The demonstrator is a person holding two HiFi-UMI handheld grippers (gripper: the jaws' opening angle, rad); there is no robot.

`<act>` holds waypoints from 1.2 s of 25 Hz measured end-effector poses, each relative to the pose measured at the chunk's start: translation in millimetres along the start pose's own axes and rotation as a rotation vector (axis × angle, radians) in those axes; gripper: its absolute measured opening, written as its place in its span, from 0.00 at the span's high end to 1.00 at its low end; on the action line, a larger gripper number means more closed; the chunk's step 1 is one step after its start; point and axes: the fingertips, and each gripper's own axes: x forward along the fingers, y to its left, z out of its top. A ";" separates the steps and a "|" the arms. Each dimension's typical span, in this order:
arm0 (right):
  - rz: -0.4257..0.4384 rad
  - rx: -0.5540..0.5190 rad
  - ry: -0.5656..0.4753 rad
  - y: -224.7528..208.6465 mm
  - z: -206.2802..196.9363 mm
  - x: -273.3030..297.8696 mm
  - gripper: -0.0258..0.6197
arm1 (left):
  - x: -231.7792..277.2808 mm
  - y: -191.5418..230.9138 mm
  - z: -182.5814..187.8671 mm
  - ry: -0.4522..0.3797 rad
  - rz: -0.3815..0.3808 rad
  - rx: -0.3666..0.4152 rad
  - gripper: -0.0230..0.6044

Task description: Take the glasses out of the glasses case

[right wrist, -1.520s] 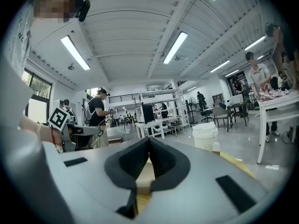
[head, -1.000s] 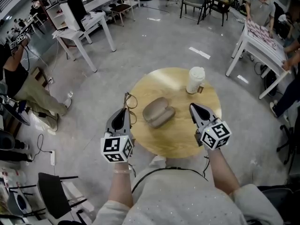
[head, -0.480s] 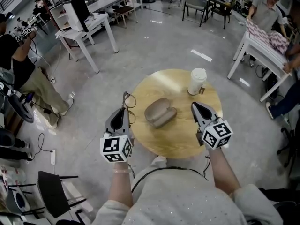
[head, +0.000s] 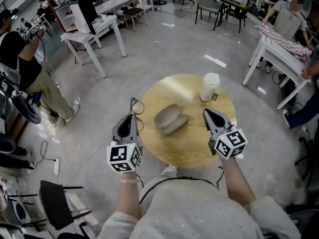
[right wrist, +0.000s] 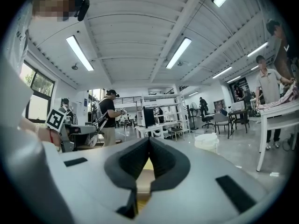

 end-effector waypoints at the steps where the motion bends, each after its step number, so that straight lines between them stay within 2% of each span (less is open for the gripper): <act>1: 0.001 -0.001 0.000 0.5 0.1 -0.5 0.95 | -0.9 0.0 0.2 -0.001 0.001 0.000 0.94; 30: -0.002 0.010 -0.002 8.3 -2.9 -4.3 0.95 | -19.1 6.4 -3.6 -0.017 0.014 -0.003 0.94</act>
